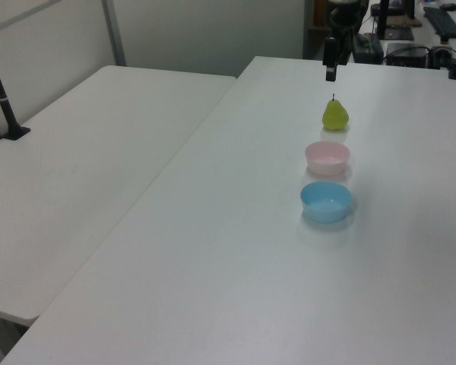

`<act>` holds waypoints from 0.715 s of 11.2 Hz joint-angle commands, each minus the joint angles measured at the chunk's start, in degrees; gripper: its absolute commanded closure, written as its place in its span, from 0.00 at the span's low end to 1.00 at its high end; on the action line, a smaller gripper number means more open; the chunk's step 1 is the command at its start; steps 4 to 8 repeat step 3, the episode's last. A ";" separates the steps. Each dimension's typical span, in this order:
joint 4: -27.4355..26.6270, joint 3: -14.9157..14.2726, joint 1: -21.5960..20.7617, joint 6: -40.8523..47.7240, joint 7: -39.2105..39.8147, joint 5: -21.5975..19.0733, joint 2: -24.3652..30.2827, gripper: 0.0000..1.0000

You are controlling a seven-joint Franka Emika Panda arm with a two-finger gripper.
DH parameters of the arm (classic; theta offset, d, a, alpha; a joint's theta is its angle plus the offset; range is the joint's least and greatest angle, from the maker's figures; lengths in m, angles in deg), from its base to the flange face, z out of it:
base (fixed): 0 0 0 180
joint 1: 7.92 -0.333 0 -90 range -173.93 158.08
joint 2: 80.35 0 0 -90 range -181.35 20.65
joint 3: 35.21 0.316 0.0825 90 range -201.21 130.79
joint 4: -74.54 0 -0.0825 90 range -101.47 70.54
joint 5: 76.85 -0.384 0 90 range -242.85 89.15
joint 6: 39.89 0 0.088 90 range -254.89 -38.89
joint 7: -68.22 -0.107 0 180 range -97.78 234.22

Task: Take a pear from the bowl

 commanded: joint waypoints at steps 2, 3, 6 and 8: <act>-0.62 3.19 3.66 1.75 -0.62 -0.73 1.59 0.00; -0.62 3.19 3.75 1.75 -0.62 -0.73 1.59 0.00; -0.62 3.19 3.75 1.75 -0.62 -0.73 1.59 0.00; -0.62 3.19 3.75 1.75 -0.62 -0.73 1.59 0.00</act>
